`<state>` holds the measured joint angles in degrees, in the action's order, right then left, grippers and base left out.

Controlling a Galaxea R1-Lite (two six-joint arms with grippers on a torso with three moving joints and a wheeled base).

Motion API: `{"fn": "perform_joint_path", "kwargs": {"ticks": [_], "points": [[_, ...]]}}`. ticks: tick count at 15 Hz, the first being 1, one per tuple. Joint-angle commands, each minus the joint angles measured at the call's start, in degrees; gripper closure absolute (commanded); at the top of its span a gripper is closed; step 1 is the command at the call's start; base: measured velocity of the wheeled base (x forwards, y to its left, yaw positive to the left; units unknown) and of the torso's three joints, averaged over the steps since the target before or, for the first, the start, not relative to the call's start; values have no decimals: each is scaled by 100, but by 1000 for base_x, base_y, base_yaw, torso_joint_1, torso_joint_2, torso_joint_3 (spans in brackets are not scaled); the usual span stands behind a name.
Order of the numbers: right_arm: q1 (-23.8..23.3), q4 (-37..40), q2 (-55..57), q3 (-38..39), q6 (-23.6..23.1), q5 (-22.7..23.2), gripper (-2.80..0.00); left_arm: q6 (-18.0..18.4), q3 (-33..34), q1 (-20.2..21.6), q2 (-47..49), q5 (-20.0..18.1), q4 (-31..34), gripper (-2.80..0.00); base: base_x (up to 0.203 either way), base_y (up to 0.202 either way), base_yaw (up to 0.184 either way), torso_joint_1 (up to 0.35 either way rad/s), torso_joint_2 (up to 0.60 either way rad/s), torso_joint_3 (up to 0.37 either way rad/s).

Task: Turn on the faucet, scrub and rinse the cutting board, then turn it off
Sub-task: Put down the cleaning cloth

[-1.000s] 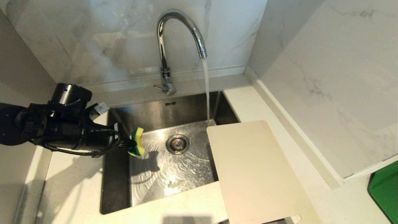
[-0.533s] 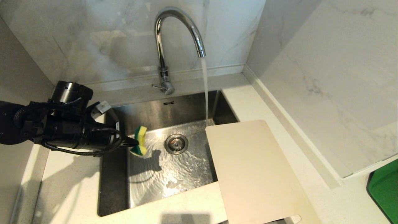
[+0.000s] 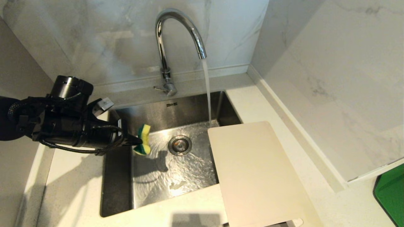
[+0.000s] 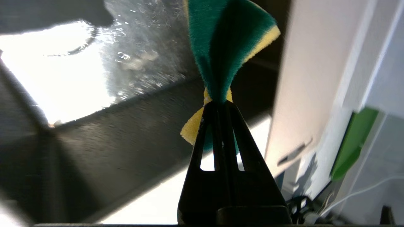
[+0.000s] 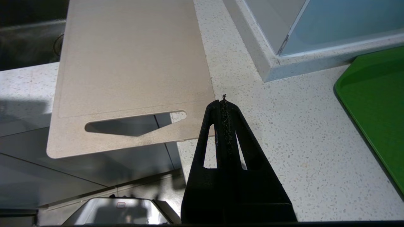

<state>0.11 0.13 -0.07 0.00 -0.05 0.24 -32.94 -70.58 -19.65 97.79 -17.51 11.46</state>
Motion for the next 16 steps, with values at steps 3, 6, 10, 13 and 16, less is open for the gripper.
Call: {"fn": "perform_joint_path", "kwargs": {"ticks": [3,6,10,13,16], "points": [[-3,4,7,0,-4,10,0,-20,1,5,21,-7,5,0,0,0,0,9,-15,2],[-2,-3,7,0,-4,7,0,-11,-4,5,6,273,43,0,0,0,0,0,0,0],[-2,4,7,0,-4,11,0,670,-217,-70,-14,1761,755,0,0,0,0,0,0,0],[-2,4,7,4,-4,11,0,882,-703,-80,-20,2671,1900,0,0,0,0,0,0,0],[-2,4,7,0,-4,7,0,884,-721,-75,83,3333,2300,0,0,0,0,0,0,0]]}}
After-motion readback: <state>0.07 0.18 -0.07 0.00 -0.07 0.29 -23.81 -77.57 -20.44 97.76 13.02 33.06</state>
